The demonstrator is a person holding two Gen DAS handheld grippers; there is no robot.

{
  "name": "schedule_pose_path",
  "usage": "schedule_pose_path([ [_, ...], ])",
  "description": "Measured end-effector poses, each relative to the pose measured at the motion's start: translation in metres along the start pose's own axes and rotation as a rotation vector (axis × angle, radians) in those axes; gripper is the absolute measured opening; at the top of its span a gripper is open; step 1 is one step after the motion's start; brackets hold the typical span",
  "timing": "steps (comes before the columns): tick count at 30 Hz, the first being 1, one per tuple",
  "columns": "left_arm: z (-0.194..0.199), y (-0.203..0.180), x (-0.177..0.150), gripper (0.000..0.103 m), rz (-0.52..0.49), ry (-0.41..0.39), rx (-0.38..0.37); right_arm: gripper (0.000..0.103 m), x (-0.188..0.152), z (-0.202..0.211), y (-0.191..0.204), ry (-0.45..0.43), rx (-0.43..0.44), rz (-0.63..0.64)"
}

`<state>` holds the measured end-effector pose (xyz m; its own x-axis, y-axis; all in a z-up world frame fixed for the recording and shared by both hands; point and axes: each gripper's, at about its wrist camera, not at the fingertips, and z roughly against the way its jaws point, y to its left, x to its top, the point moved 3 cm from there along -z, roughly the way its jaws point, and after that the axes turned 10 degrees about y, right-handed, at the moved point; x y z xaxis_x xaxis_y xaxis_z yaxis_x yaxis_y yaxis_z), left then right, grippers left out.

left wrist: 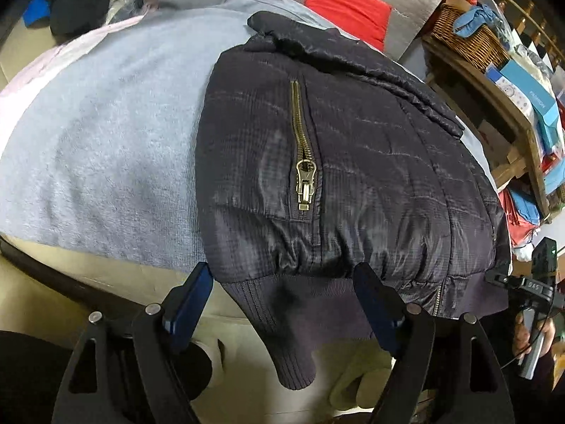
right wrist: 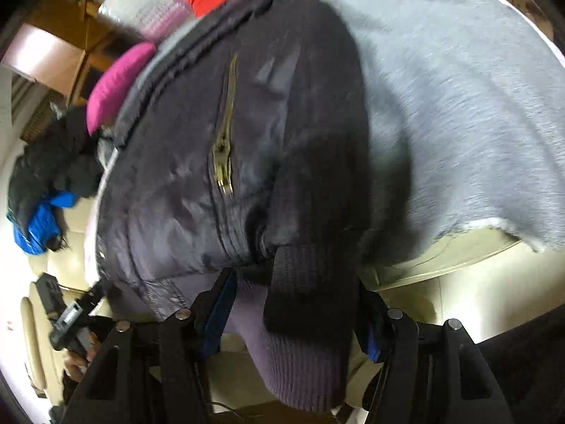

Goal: Fold large clothes

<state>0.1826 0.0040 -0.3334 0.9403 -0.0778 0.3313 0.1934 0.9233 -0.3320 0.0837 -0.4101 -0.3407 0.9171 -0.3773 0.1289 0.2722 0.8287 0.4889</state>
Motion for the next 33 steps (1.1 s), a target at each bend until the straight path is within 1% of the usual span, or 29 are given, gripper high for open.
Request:
schedule_pose_path([
  [1,0.0,0.001,0.0,0.081,0.004,-0.004,-0.001,0.064,0.001,-0.004,0.002,-0.002,-0.005,0.007],
  [3,0.001,0.002,-0.001,0.07,0.014,-0.01,0.003,0.064,0.001,-0.007,0.006,-0.008,-0.018,0.025],
  [4,0.002,0.004,-0.001,0.067,0.022,-0.014,0.006,0.063,0.0,-0.007,0.009,-0.019,-0.034,0.037],
  [5,0.002,0.006,-0.001,0.061,0.028,-0.016,0.006,0.061,-0.001,-0.007,0.011,-0.029,-0.047,0.049],
  [7,0.004,0.009,-0.002,0.059,0.042,-0.017,-0.005,0.041,-0.003,-0.004,0.018,-0.052,-0.076,0.077],
  [8,0.005,0.011,-0.002,0.058,0.048,-0.016,-0.008,0.039,-0.005,-0.003,0.023,-0.066,-0.101,0.091],
  [10,0.005,0.011,-0.003,0.058,0.05,-0.011,0.0,0.029,-0.01,0.0,0.03,-0.096,-0.15,0.115],
  [13,0.004,0.008,-0.008,0.059,0.051,0.01,0.019,0.027,-0.013,0.003,0.031,-0.106,-0.181,0.12],
  [16,-0.004,0.004,-0.015,0.059,0.04,0.043,0.025,0.027,-0.012,0.005,0.03,-0.104,-0.179,0.112],
  [18,-0.007,-0.002,-0.018,0.059,0.009,0.047,0.046,0.027,-0.011,0.005,0.029,-0.094,-0.177,0.101],
  [19,-0.006,-0.005,-0.018,0.058,-0.009,0.039,0.056,0.027,-0.011,0.005,0.028,-0.086,-0.171,0.092],
  [20,-0.006,-0.008,-0.018,0.054,-0.015,0.034,0.056,0.028,-0.009,0.003,0.027,-0.076,-0.165,0.082],
  [21,-0.006,-0.008,-0.017,0.05,-0.013,0.028,0.053,0.029,-0.007,0.002,0.026,-0.064,-0.155,0.063],
  [23,-0.005,-0.004,-0.016,0.044,0.009,0.024,0.038,0.029,-0.002,0.002,0.021,-0.041,-0.125,0.023],
  [24,-0.004,-0.001,-0.016,0.043,0.023,0.023,0.023,0.03,0.0,0.002,0.019,-0.039,-0.117,0.018],
  [26,-0.004,0.004,-0.016,0.043,0.04,0.025,0.001,0.03,0.004,-0.002,0.018,-0.037,-0.117,0.025],
  [28,-0.006,0.005,-0.017,0.046,0.044,0.033,-0.003,0.029,0.005,-0.003,0.018,-0.035,-0.121,0.023],
  [30,-0.005,0.003,-0.018,0.046,0.023,0.027,0.006,0.024,0.004,0.001,0.024,-0.031,-0.172,0.036],
  [31,-0.004,0.002,-0.019,0.043,0.013,0.021,0.012,0.019,0.002,0.004,0.03,-0.034,-0.213,0.059],
  [32,-0.003,0.001,-0.019,0.028,0.004,0.01,0.013,0.018,0.0,0.006,0.038,-0.037,-0.255,0.085],
  [33,0.001,0.001,-0.019,0.017,0.002,-0.004,0.008,0.017,-0.001,0.009,0.045,-0.043,-0.282,0.105],
])
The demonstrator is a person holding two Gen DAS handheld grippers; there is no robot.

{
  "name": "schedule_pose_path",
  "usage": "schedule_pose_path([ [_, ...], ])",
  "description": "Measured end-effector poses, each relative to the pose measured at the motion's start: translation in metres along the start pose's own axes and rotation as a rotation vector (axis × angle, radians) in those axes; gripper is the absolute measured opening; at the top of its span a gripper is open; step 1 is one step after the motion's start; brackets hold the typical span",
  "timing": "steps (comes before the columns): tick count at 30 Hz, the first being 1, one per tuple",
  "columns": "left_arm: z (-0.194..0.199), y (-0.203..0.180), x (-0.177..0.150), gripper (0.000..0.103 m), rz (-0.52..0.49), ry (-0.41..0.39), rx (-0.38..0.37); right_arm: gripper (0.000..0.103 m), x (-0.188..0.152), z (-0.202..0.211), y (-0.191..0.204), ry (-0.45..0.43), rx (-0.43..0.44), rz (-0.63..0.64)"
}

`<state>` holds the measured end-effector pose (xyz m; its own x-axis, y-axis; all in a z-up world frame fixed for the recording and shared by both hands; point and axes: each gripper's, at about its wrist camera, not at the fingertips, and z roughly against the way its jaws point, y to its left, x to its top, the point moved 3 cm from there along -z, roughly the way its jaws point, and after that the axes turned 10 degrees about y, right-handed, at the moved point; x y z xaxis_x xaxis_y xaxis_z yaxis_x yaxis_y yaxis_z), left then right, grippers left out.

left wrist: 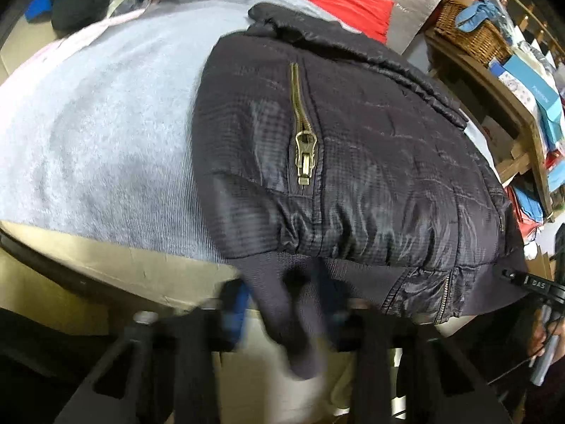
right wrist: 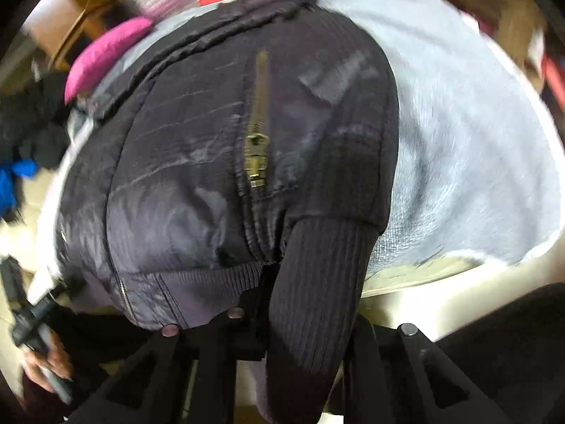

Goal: Fold large clothes

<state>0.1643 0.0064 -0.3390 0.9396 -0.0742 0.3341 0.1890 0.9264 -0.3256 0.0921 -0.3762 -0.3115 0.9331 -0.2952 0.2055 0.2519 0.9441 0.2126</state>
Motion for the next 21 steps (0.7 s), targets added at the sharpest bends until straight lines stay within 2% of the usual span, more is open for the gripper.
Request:
schedule_pose_path([
  [2,0.007,0.001,0.002,0.01,0.009,-0.02,-0.034,0.014,-0.002,0.016,0.011,-0.018,-0.033,0.043],
  [4,0.02,0.0,0.003,0.009,0.003,-0.055,-0.076,0.014,-0.002,0.031,0.016,-0.038,-0.033,0.063],
  [8,0.044,-0.008,0.004,0.008,-0.045,-0.134,-0.114,0.013,0.008,0.053,0.016,-0.078,0.047,0.054],
  [10,0.038,-0.009,0.003,0.009,-0.053,-0.115,-0.1,0.014,0.012,0.044,0.012,-0.07,0.074,0.034],
  [11,0.03,-0.008,0.003,0.013,-0.048,-0.081,-0.087,0.014,0.015,0.036,0.01,-0.057,0.081,0.023],
  [12,0.018,-0.006,0.002,0.024,-0.03,-0.033,-0.062,0.014,0.015,0.026,0.007,-0.036,0.087,0.007],
  [14,-0.001,-0.005,0.003,0.037,-0.004,0.039,-0.039,0.017,0.012,0.005,0.003,0.006,0.095,-0.01],
  [16,-0.006,-0.007,0.004,0.045,-0.008,0.053,-0.028,0.017,0.009,-0.009,-0.001,0.027,0.127,-0.037],
  [17,-0.008,-0.01,0.004,0.052,-0.018,0.056,-0.037,0.017,0.008,-0.014,-0.006,0.03,0.159,-0.061],
  [19,-0.009,-0.015,0.006,0.052,-0.039,0.049,-0.037,0.018,0.011,-0.021,-0.012,0.029,0.212,-0.091],
  [20,-0.009,-0.018,0.007,0.049,-0.049,0.041,-0.033,0.018,0.012,-0.023,-0.014,0.028,0.229,-0.093],
  [21,-0.008,-0.018,0.007,0.036,-0.048,0.035,-0.033,0.017,0.013,-0.024,-0.013,0.026,0.226,-0.082],
])
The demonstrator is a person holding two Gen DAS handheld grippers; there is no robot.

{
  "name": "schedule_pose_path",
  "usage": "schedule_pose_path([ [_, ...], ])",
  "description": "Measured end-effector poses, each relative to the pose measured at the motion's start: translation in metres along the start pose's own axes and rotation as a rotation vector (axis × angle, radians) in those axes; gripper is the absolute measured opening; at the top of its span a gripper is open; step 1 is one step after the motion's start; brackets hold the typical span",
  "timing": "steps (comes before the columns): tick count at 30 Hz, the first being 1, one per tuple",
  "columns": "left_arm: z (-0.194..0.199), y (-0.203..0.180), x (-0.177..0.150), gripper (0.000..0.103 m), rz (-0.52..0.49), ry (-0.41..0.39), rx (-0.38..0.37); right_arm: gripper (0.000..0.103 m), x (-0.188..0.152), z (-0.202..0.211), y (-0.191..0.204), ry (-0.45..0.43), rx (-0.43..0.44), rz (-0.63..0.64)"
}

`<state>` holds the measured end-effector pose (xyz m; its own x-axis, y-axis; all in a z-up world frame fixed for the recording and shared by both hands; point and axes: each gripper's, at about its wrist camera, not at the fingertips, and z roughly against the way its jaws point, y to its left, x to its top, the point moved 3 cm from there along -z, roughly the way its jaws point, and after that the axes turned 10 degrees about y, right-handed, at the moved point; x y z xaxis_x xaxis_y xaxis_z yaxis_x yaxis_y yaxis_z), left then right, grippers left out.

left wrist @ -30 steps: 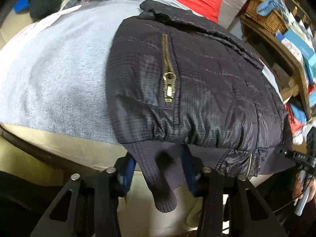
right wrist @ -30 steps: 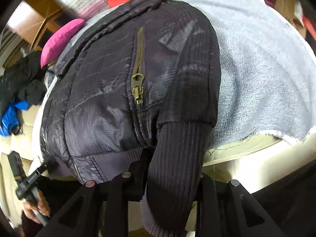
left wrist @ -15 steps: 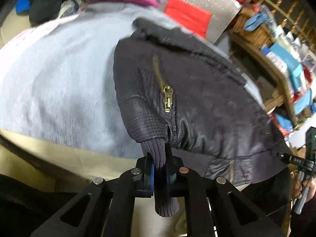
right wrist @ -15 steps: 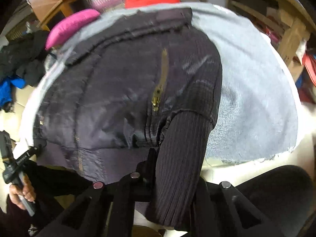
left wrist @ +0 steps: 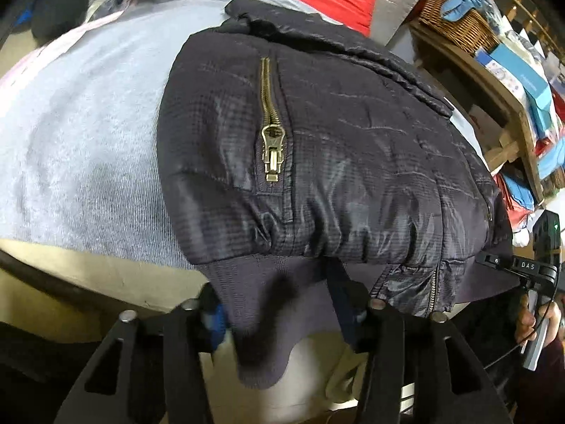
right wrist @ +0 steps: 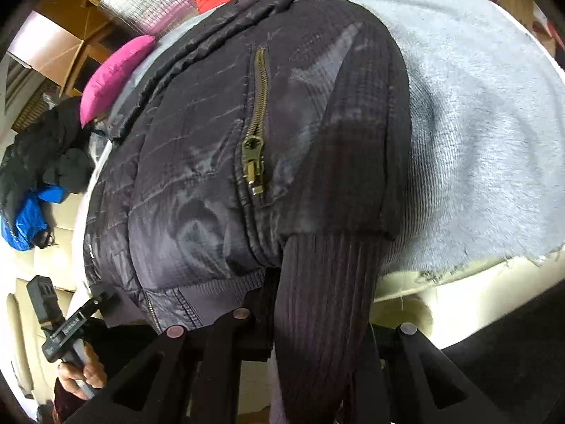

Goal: Fold large clothes

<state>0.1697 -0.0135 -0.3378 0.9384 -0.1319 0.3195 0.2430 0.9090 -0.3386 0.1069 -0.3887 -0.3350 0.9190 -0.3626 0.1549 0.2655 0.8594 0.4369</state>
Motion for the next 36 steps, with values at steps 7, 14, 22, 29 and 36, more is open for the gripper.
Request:
schedule_pose_path([
  [7,0.038,-0.001,0.009,0.008,-0.035,-0.095,-0.001,0.013,-0.005,0.02,0.023,-0.064,-0.08,0.109],
  [14,0.094,-0.043,0.028,0.008,-0.187,-0.207,0.078,0.012,-0.004,0.073,0.045,-0.162,-0.033,0.183],
  [22,0.091,-0.045,0.021,0.009,-0.188,-0.231,0.195,0.012,-0.004,0.064,0.046,-0.177,0.008,0.185],
  [29,0.082,-0.04,0.008,0.009,-0.199,-0.226,0.257,0.012,-0.017,0.054,0.021,-0.15,0.066,0.124],
  [36,0.077,-0.043,0.008,0.009,-0.219,-0.221,0.302,0.016,-0.012,0.037,0.014,-0.109,0.105,0.071],
])
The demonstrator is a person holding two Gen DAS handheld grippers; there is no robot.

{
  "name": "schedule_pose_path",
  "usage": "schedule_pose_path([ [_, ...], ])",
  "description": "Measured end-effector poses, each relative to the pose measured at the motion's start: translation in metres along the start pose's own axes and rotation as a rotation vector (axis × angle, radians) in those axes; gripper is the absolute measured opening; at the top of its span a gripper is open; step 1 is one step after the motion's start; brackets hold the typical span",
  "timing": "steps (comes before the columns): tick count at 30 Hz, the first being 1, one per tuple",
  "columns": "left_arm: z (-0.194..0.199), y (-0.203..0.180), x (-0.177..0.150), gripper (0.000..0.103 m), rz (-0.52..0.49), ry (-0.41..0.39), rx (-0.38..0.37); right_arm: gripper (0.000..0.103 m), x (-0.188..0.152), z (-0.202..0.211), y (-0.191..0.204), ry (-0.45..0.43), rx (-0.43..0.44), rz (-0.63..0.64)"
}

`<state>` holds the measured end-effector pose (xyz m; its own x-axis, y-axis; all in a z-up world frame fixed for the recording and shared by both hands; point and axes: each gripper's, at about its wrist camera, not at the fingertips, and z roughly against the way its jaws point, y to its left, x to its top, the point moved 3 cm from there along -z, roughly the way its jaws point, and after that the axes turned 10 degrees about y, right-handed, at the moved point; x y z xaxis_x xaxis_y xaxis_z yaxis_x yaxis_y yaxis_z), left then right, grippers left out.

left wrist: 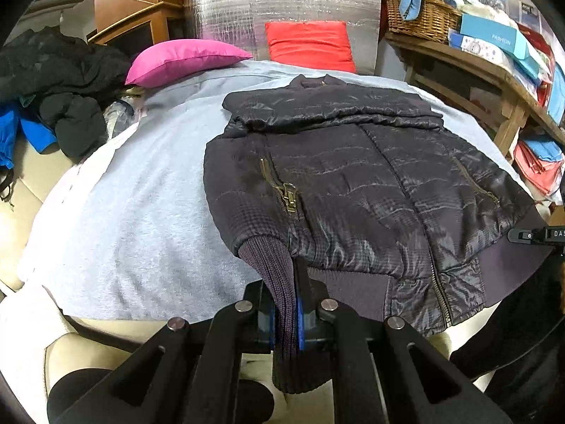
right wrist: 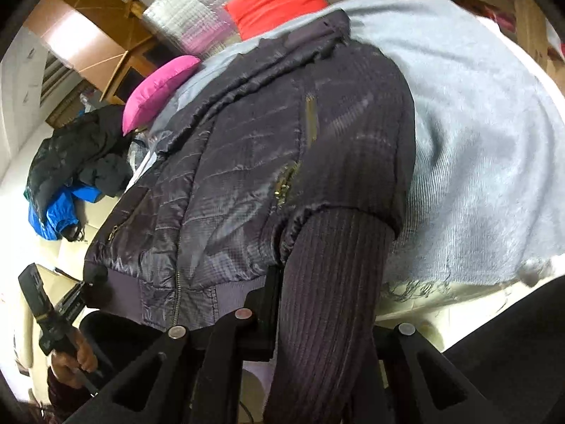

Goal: Fold large clothes

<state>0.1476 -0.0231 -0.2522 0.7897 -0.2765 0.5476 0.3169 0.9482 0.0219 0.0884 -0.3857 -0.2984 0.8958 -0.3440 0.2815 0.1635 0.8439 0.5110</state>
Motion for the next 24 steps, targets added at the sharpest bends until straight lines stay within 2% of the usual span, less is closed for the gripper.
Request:
schedule_pose_path([
  [5,-0.003,0.0,-0.001,0.01,0.001,0.013,0.012,0.017,0.004,-0.007,-0.01,0.04,0.044,-0.056],
  [7,-0.006,0.0,-0.001,0.01,0.003,0.021,0.016,0.029,0.008,-0.016,-0.015,0.077,0.058,-0.083],
  [8,-0.008,0.0,-0.002,0.012,0.009,0.028,0.015,0.031,0.01,-0.023,-0.018,0.103,0.068,-0.103],
  [12,-0.023,0.005,-0.005,0.014,0.036,0.081,-0.017,0.032,0.016,-0.035,-0.02,0.119,0.06,-0.104],
  [15,-0.039,0.012,-0.009,0.015,0.07,0.141,-0.075,0.024,0.014,-0.027,-0.003,0.084,-0.018,-0.017],
  [17,-0.045,0.016,-0.01,0.012,0.097,0.168,-0.117,0.022,0.013,-0.019,0.007,0.064,-0.035,0.014],
  [20,-0.037,0.022,-0.002,0.009,0.113,0.148,-0.183,0.02,0.019,0.0,0.017,0.031,0.022,0.027],
  [24,-0.011,0.028,0.026,0.009,0.11,0.08,-0.259,0.019,0.034,0.029,0.036,-0.037,0.091,0.089],
])
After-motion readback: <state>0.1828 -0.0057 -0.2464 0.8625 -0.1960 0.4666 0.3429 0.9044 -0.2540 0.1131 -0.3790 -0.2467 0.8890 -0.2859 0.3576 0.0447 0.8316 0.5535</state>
